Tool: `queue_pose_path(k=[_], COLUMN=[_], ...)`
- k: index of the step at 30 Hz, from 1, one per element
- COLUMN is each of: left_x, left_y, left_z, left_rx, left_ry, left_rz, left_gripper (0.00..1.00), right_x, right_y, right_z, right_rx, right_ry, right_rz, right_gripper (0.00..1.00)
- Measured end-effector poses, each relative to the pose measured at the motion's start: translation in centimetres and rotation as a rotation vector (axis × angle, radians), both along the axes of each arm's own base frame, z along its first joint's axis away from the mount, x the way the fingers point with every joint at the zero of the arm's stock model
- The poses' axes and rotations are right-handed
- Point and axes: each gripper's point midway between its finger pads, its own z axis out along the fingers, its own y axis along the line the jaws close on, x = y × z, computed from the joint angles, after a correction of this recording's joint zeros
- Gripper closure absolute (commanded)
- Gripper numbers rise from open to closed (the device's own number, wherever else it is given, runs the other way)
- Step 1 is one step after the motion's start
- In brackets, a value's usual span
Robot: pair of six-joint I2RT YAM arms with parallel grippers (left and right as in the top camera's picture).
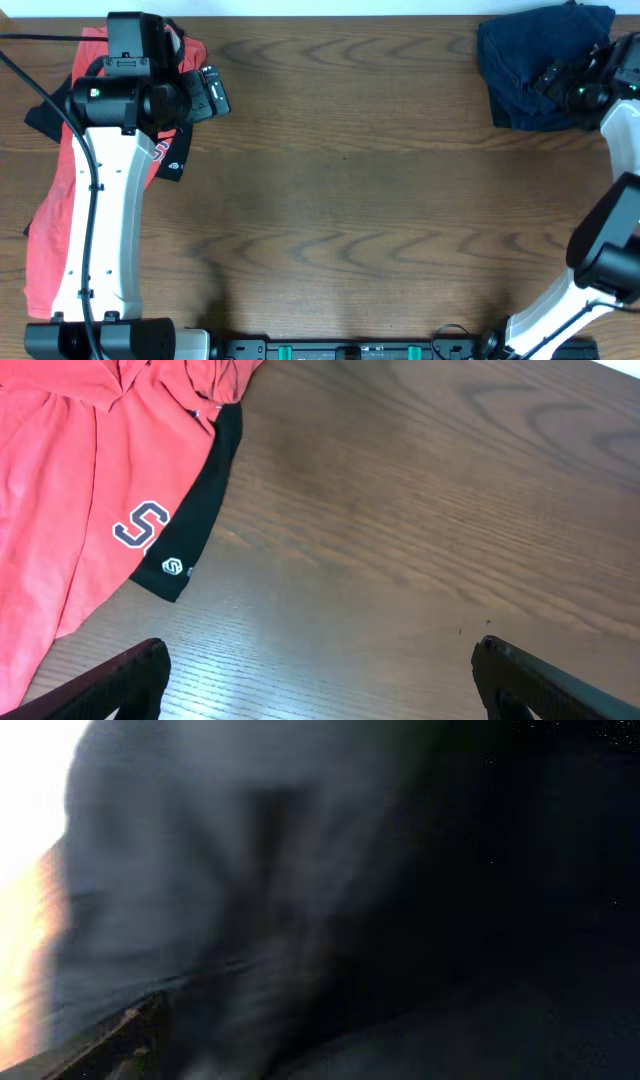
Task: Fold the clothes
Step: 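Carry the folded shorts with the right gripper to the top-right stack, then lower the shorts onto the navy stack and open the right gripper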
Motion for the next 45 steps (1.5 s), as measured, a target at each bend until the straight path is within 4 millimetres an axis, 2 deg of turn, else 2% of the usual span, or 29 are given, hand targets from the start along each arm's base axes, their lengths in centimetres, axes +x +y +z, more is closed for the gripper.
queue_pose_path(k=[3, 6, 9, 11, 13, 15, 18, 20, 23, 26, 31, 33, 36, 45], left_x=[0.0, 0.0, 0.0, 0.0, 0.0, 0.0, 0.0, 0.0, 0.0, 0.0, 0.0, 0.0, 0.0, 0.4], left_y=[0.0, 0.0, 0.0, 0.0, 0.0, 0.0, 0.0, 0.0, 0.0, 0.0, 0.0, 0.0, 0.0, 0.0], left_z=[0.0, 0.0, 0.0, 0.0, 0.0, 0.0, 0.0, 0.0, 0.0, 0.0, 0.0, 0.0, 0.0, 0.3], left_rx=[0.000, 0.000, 0.000, 0.000, 0.000, 0.000, 0.000, 0.000, 0.000, 0.000, 0.000, 0.000, 0.001, 0.000], left_ry=[0.000, 0.000, 0.000, 0.000, 0.000, 0.000, 0.000, 0.000, 0.000, 0.000, 0.000, 0.000, 0.000, -0.021], left_rz=[0.000, 0.000, 0.000, 0.000, 0.000, 0.000, 0.000, 0.000, 0.000, 0.000, 0.000, 0.000, 0.000, 0.000], left_gripper=[0.02, 0.02, 0.02, 0.02, 0.02, 0.02, 0.02, 0.02, 0.02, 0.02, 0.02, 0.02, 0.02, 0.02], right_x=[-0.1, -0.2, -0.5, -0.3, 0.3, 1.9, 4.5, 6.4, 8.0, 8.9, 9.1, 9.0, 9.2, 9.6], right_y=[0.8, 1.2, 1.4, 1.4, 1.4, 1.2, 0.0, -1.1, -2.1, -3.0, -4.4, -4.8, -5.1, -5.8], right_z=[5.0, 12.7, 19.4, 22.0, 22.4, 20.8, 17.2, 12.9, 7.3, 2.2, -4.8, -6.8, -8.2, -8.4], right_rx=[-0.055, -0.181, -0.328, -0.422, -0.476, -0.520, -0.559, -0.567, -0.563, -0.554, -0.536, -0.531, -0.528, -0.519], right_ry=[-0.107, -0.286, -0.439, -0.500, -0.518, -0.506, -0.478, -0.428, -0.362, -0.303, -0.209, -0.182, -0.165, -0.177], right_rz=[0.080, 0.152, 0.190, 0.204, 0.220, 0.246, 0.263, 0.270, 0.276, 0.280, 0.270, 0.263, 0.260, 0.246], right_gripper=[0.09, 0.16, 0.18, 0.14, 0.11, 0.01, 0.01, 0.01, 0.01, 0.01, 0.01, 0.01, 0.01, 0.01])
